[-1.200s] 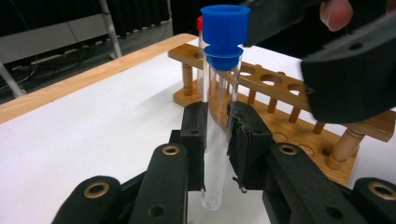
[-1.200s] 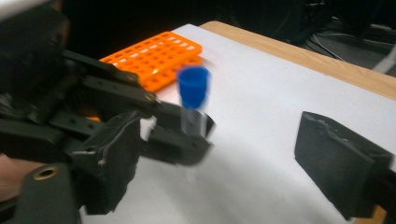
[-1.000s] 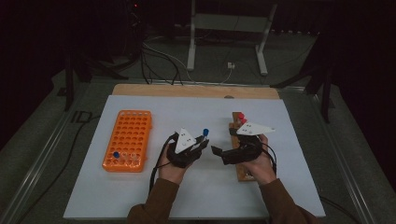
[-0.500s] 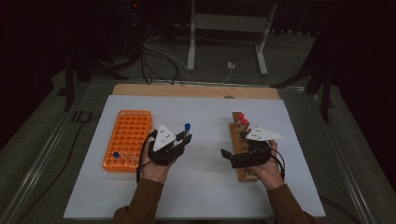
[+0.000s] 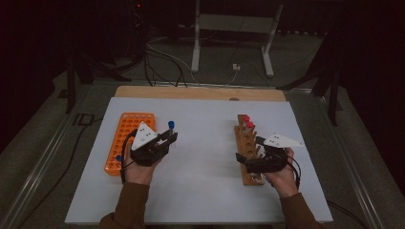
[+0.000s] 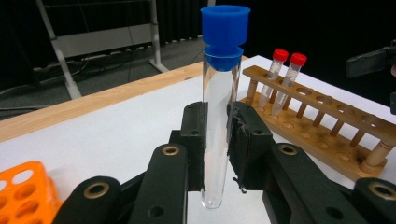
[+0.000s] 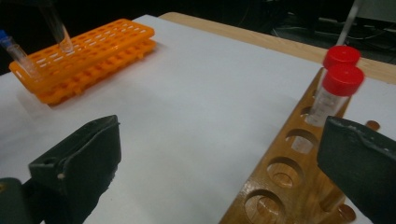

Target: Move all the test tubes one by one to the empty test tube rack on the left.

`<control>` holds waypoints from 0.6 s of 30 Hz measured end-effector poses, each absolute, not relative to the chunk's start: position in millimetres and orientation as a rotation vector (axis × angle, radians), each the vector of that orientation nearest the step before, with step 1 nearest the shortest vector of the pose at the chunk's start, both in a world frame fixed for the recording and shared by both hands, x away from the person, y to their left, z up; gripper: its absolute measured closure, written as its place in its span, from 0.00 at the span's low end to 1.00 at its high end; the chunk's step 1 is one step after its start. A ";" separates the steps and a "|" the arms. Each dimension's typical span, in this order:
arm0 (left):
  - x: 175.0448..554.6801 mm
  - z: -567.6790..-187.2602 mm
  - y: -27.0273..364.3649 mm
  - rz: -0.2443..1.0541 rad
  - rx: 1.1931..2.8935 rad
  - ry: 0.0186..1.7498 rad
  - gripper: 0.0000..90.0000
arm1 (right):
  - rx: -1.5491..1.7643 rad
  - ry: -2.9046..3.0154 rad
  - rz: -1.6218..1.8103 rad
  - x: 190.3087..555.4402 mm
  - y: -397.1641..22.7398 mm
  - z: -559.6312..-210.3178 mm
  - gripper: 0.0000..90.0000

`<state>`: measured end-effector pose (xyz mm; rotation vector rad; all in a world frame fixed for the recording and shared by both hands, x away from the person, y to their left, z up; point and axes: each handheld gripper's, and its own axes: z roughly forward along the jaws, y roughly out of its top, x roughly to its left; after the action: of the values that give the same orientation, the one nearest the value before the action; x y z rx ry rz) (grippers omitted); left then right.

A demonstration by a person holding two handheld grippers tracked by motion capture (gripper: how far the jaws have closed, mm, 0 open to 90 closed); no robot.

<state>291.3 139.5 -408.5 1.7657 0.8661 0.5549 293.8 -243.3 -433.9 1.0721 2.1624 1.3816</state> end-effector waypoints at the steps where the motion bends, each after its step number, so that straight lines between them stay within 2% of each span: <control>1: 290.9 -407.1 142.6 0.560 1.763 0.867 0.85 | 1.077 2.155 1.386 293.7 -244.8 -434.1 0.00; 18: 284.0 -404.0 217.3 0.700 1.711 0.976 0.85 | 1.101 2.114 1.373 292.3 -251.6 -434.0 0.00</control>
<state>284.0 217.3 -404.0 1.7108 0.9761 0.6996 292.3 -251.6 -434.0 1.1013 2.1141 1.3732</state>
